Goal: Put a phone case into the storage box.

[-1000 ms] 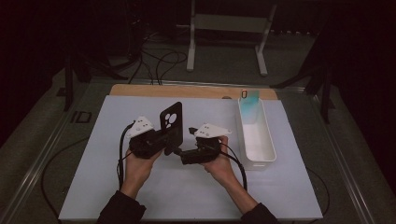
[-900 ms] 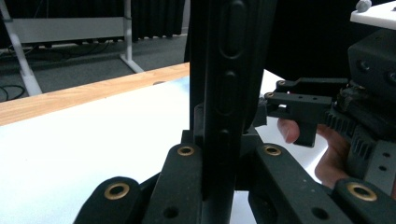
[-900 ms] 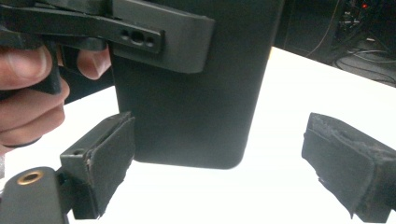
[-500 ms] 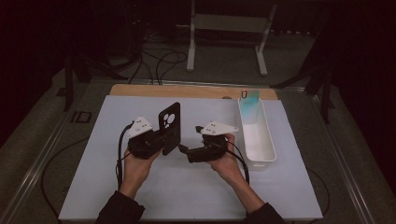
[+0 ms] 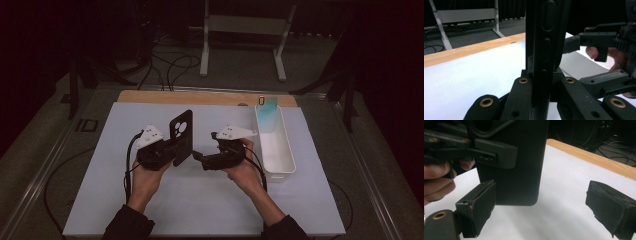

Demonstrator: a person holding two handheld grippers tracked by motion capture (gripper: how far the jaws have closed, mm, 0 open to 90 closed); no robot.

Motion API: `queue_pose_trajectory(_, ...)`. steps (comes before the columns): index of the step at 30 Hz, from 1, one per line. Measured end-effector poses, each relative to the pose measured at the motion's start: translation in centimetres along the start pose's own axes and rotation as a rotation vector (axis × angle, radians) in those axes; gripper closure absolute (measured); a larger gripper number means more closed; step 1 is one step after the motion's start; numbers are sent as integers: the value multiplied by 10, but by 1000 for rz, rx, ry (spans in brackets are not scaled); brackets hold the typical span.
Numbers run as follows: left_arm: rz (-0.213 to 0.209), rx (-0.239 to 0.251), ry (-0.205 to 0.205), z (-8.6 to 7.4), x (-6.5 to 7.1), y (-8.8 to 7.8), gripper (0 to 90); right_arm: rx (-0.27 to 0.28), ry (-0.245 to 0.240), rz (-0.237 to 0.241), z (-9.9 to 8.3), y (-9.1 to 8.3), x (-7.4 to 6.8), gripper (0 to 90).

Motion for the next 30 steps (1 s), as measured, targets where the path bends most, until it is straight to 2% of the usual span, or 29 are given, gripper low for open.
queue_pose_trajectory(6,7,-2,8,-1,1,2,858,-6,-10,-19,9,-2,3,93)
queue_pose_trajectory(14,10,-8,11,-4,4,6,858,38,20,-26,25,-4,7,94)
queue_pose_trajectory(24,6,-26,16,-8,6,11,858,75,-9,-20,48,-4,4,96)
queue_pose_trajectory(30,-3,-30,14,-10,9,14,858,89,0,-26,57,-1,3,96)
Point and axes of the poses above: each handheld gripper's, and its own axes: y roughly forward along the jaws, z roughly out of its top, x roughly to its right, the point moved 5 cm from there along y, roughly forward along the jaws, and after that the axes turned 15 degrees about -y, right-handed, at the moved point
